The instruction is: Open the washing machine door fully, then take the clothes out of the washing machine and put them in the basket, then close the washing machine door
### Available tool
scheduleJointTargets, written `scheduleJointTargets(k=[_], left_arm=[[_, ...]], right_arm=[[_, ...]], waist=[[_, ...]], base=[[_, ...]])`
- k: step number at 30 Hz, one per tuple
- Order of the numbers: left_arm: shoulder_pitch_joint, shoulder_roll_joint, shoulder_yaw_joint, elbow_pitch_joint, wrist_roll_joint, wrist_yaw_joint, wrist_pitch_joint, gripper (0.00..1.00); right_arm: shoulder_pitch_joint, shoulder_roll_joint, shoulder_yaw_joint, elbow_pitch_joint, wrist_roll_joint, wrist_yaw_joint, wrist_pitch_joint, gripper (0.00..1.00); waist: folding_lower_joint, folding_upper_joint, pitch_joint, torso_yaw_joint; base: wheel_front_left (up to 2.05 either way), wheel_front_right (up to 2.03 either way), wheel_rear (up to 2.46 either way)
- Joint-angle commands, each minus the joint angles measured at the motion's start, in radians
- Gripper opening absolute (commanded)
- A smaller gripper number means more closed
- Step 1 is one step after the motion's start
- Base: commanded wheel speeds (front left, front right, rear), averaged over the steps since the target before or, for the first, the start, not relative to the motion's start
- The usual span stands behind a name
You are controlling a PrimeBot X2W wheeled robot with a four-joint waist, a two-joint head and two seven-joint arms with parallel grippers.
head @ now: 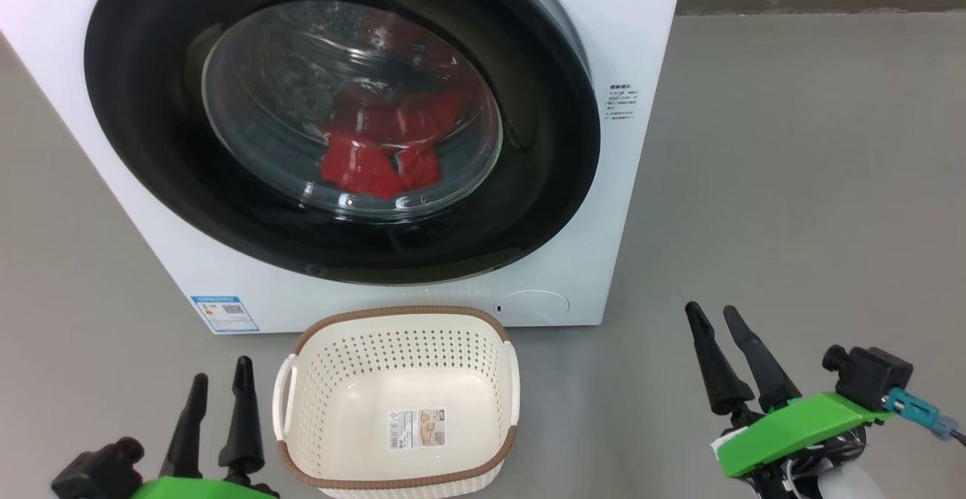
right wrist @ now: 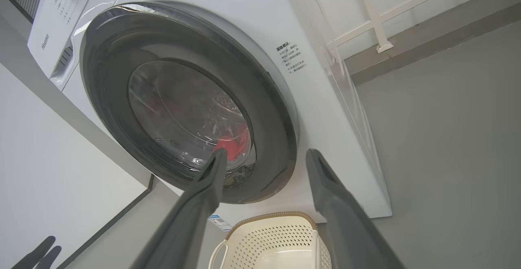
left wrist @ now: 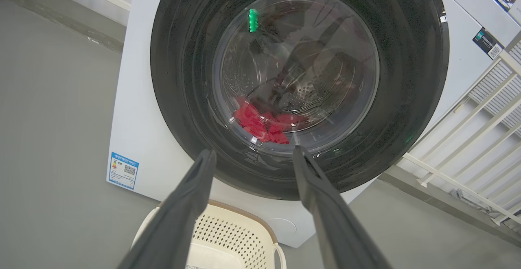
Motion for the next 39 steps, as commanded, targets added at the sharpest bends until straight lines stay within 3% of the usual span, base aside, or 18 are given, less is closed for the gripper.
scheduleJointTargets(k=[1,32,39], left_arm=[[-0.042,0.015,0.019,-0.033,0.032,0.007,-0.015,1.00],[-0.046,0.021,-0.034,-0.070,0.386,0.034,-0.106,1.00],[-0.045,0.021,-0.036,-0.074,0.390,0.035,-0.109,1.00]], right_arm=[[-0.049,-0.002,0.019,-0.025,-0.031,-0.001,-0.013,1.00],[-0.074,-0.016,0.090,-0.030,-0.388,-0.001,-0.103,1.00],[-0.076,-0.016,0.080,-0.020,-0.401,-0.001,-0.106,1.00]], waist=[[0.0000,0.0000,0.000,0.001],[-0.0001,0.0000,-0.008,0.015],[-0.0001,0.0000,-0.008,0.014]], base=[[0.00,0.00,0.00],[0.00,0.00,0.00],[0.00,0.00,0.00]])
